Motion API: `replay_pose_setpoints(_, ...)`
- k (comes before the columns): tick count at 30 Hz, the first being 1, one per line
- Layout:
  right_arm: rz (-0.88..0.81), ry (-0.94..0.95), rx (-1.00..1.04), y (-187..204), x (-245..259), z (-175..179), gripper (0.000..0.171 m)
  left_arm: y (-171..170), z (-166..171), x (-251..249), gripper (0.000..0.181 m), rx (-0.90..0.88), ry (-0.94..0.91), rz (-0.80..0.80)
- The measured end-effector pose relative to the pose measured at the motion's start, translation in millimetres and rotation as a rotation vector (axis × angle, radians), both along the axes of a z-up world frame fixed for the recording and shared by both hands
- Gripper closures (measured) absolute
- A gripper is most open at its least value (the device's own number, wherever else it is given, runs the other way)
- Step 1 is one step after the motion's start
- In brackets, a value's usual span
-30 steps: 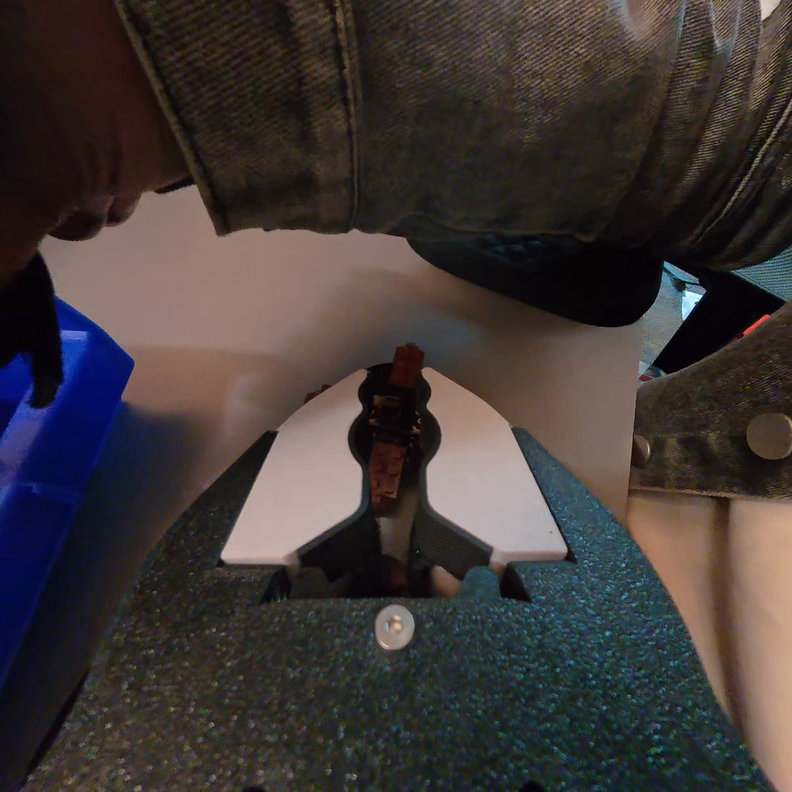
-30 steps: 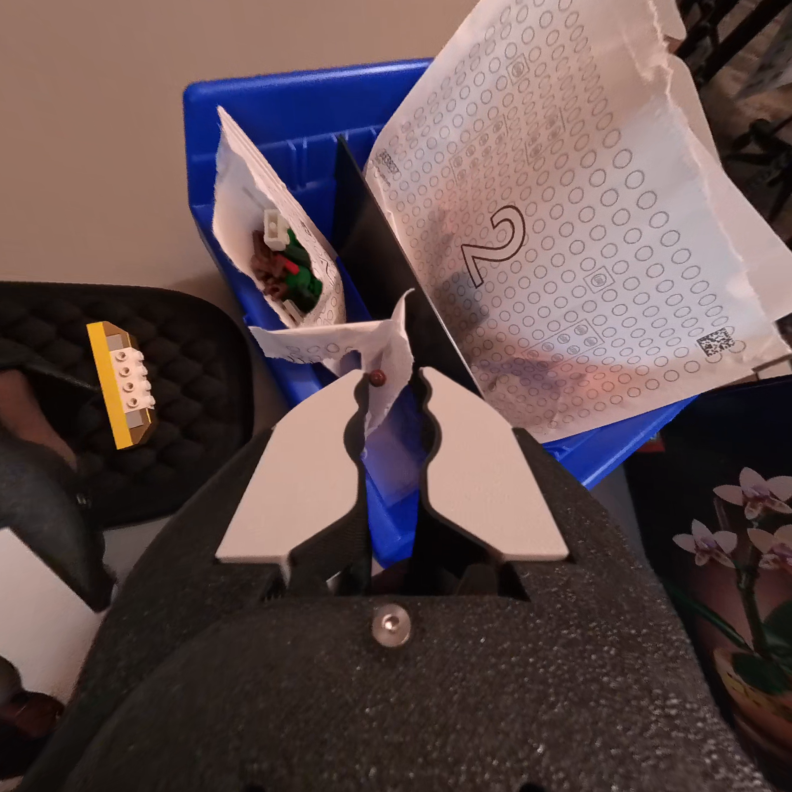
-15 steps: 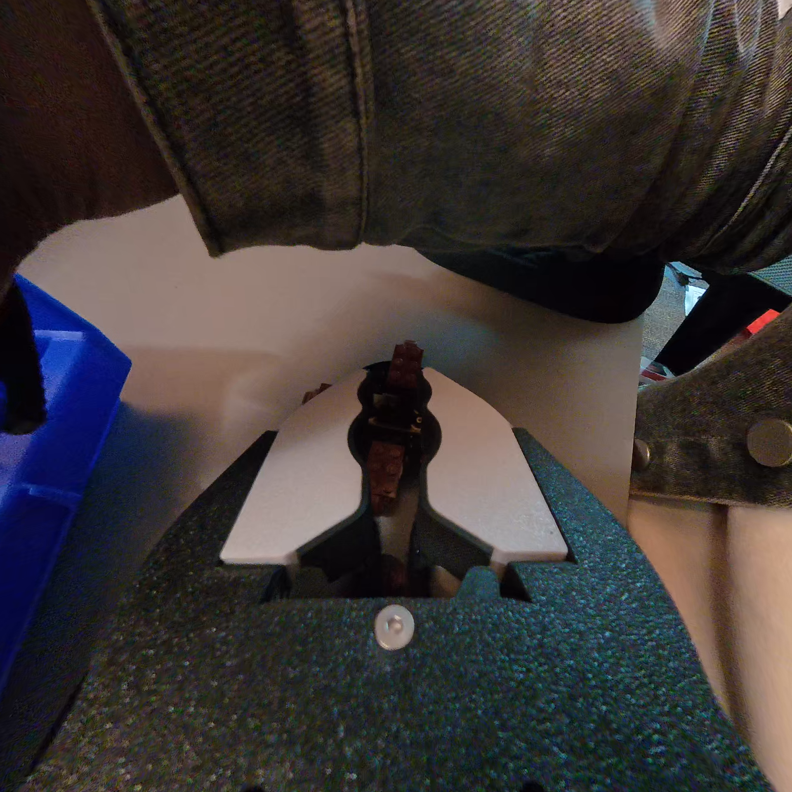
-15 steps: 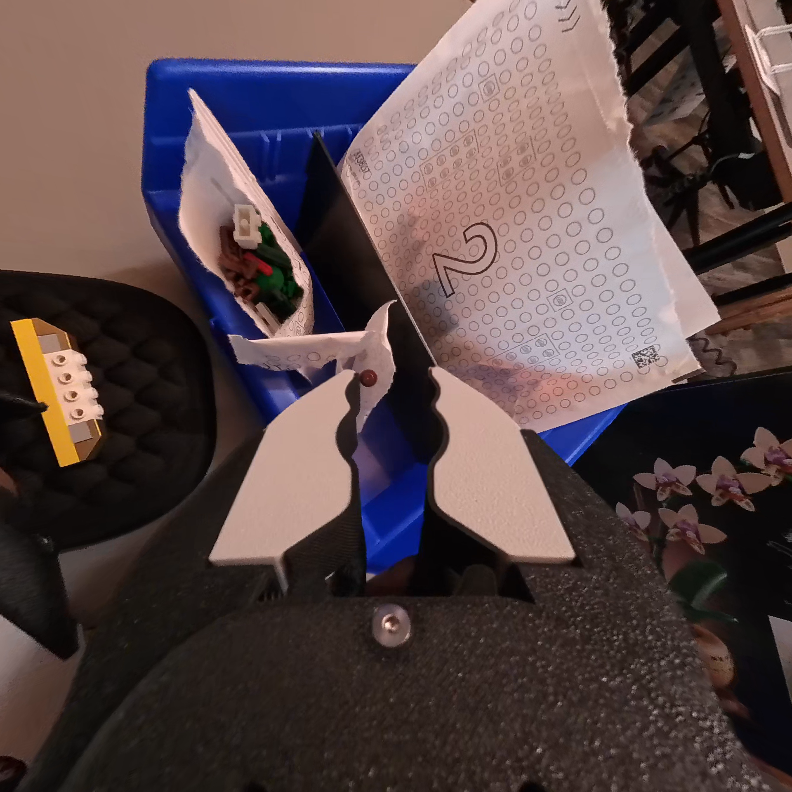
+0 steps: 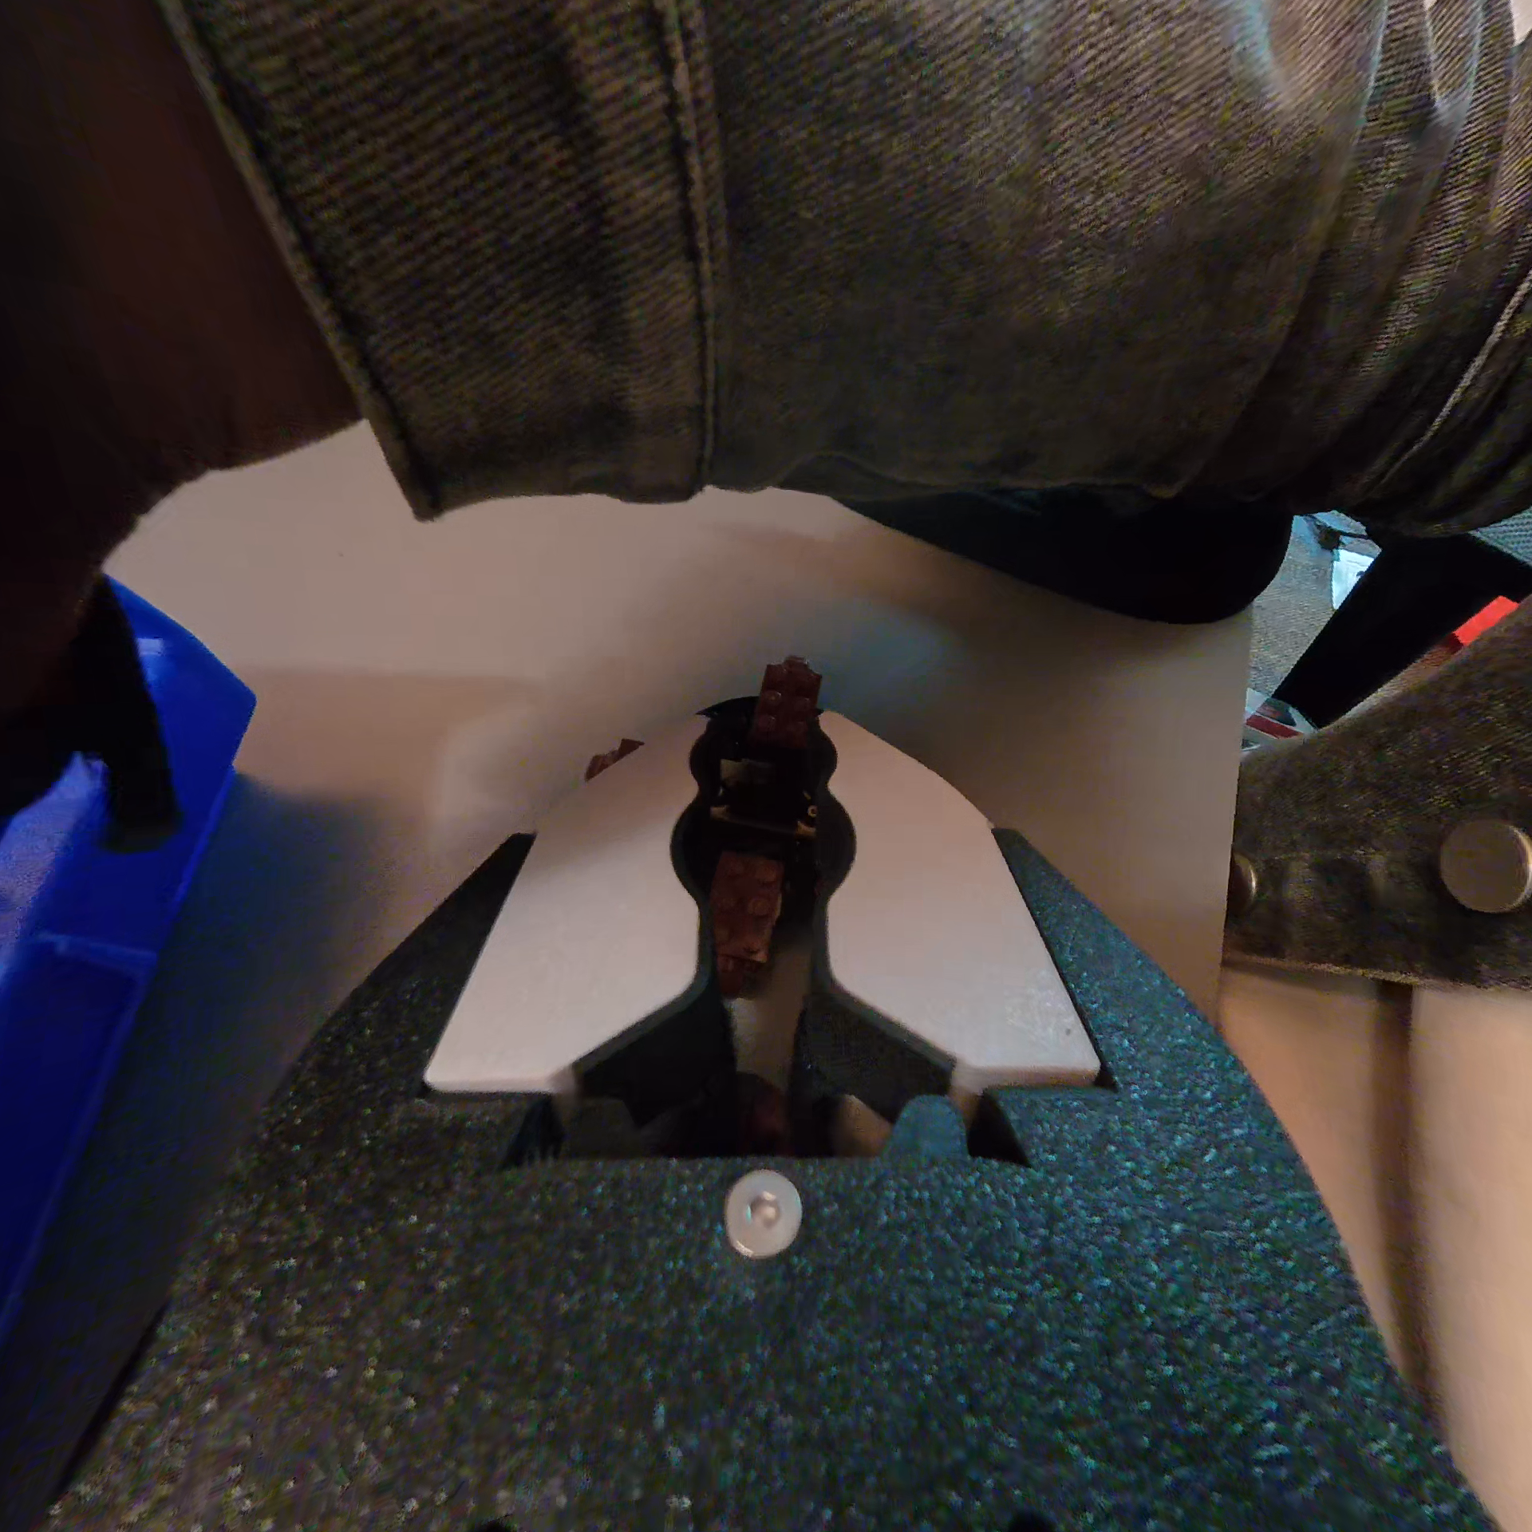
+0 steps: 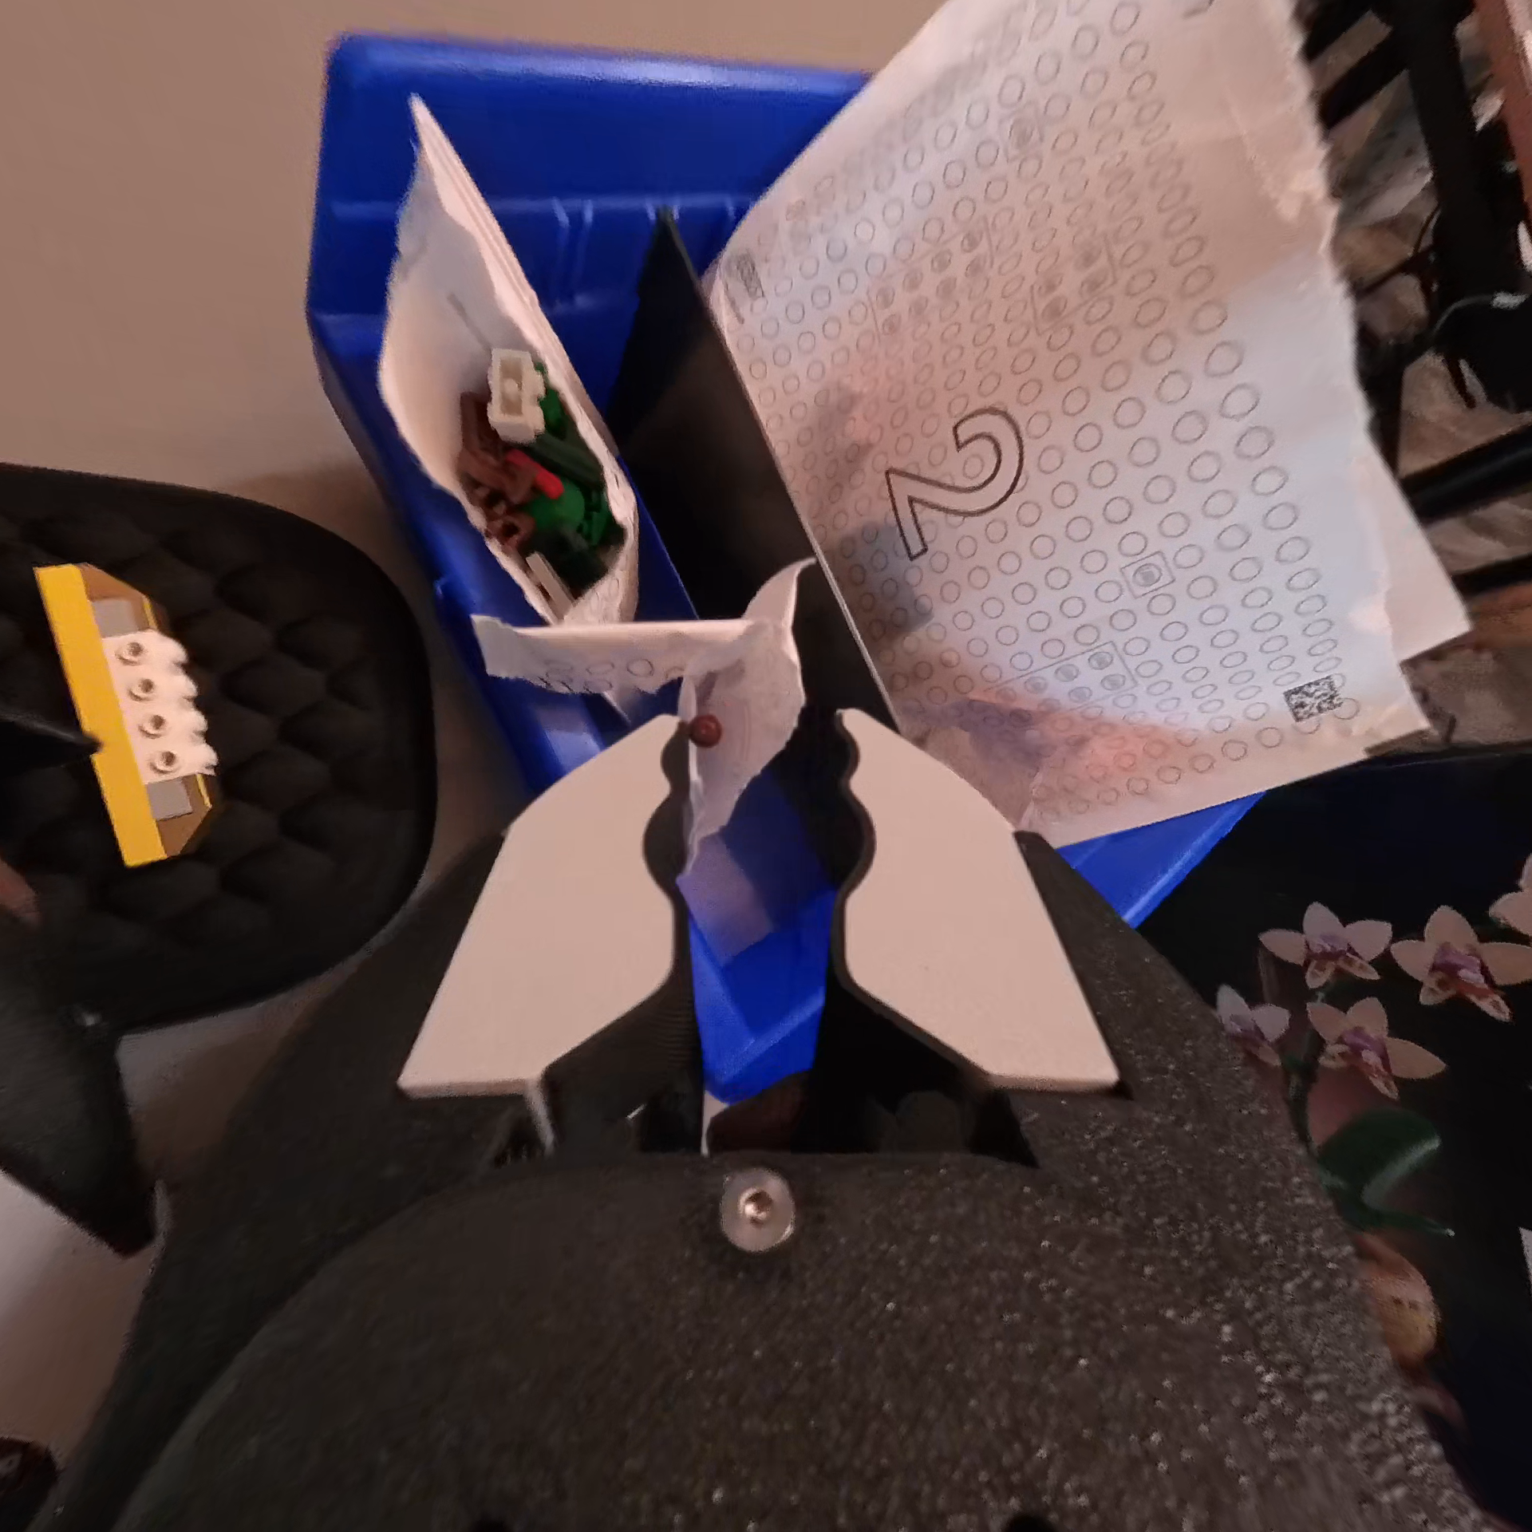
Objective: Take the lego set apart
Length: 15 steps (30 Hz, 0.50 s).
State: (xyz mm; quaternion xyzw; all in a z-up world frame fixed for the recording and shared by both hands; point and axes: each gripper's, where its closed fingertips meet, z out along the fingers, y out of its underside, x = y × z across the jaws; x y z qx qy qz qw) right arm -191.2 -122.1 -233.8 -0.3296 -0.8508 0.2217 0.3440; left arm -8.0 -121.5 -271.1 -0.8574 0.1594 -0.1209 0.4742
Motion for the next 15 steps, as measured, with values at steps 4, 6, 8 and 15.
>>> replay_pose_setpoints(4,-0.002,0.025,0.022,1,-2,-1,0.163,0,0,0,0.161,-0.002,0.000,0.001)
replay_pose_setpoints(6,0.003,0.023,-0.003,0,-1,0,0.164,0,0,0,0.161,-0.003,0.001,0.001)
replay_pose_setpoints(8,-0.007,0.024,-0.009,1,-2,-1,0.164,0,-1,0,0.161,-0.003,0.002,0.002)
replay_pose_setpoints(15,-0.017,0.031,-0.015,4,-4,1,0.120,-13,36,-11,0.159,0.091,-0.118,0.060)
